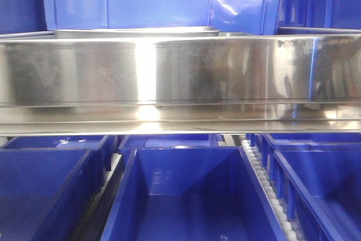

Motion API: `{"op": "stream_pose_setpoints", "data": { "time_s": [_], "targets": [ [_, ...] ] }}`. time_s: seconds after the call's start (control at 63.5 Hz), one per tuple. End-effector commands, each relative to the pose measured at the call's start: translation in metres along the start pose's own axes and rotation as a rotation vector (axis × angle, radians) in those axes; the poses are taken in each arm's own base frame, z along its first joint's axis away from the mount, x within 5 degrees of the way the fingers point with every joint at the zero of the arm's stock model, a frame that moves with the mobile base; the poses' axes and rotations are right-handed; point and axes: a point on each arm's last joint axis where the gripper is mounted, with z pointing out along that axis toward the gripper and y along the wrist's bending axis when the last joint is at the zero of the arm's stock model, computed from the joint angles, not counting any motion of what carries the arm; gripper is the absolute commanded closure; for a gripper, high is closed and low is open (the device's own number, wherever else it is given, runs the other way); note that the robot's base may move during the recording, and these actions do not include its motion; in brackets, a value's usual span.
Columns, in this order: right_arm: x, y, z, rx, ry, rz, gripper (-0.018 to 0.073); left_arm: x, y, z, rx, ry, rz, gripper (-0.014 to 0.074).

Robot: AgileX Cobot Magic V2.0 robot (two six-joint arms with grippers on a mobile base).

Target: Stack silver trays without gaps

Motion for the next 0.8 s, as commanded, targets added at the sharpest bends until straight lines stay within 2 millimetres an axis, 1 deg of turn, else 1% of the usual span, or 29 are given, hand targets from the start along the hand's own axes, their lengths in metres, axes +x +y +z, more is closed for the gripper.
{"op": "stream_pose_setpoints", "data": {
  "time_s": [0.0,0.189,0.252,0.331,0.425,0.535,0.646,0.787],
  "targets": [
    [-0.0008,0.0002,-0.0003,0.001,-0.009,-0.015,0.0637,-0.0023,0.0001,-0.0004,-0.003,-0.021,0.001,0.0585],
    [-0.0009,0.0001,-0.0003,0.002,-0.009,-0.008,0.0637,-0.0023,0.0001,-0.0004,-0.003,-0.021,0.001,0.0585],
    [-0.0005,-0.0011,-0.0003,0.015,-0.005,0.023,0.0637,-0.0023,0.0001,-0.0004,-0.003,-0.021,0.001,0.0585],
    [0.0011,-0.0055,-0.0005,0.063,0.008,0.113,0.0637,-0.0023,0.0001,-0.0004,-0.003,-0.021,0.001,0.0585],
    [0.0017,-0.0060,-0.0005,0.050,0.018,0.071,0.0637,-0.0023,0.0001,-0.0004,-0.003,-0.021,0.001,0.0585],
    [0.0022,-0.0022,-0.0005,-0.022,0.026,-0.003,0.0637,-0.0023,0.0001,-0.0004,-0.003,-0.021,0.001,0.0585],
    [0.0047,-0.0002,-0.0007,-0.057,0.055,0.004,0.0637,-0.0023,0.0001,-0.0004,-0.003,-0.021,0.001,0.0585],
    [0.0078,-0.0001,-0.0009,-0.060,0.090,0.042,0.0637,-0.0023,0.0001,-0.0004,-0.003,-0.021,0.001,0.0585]
  ]
}}
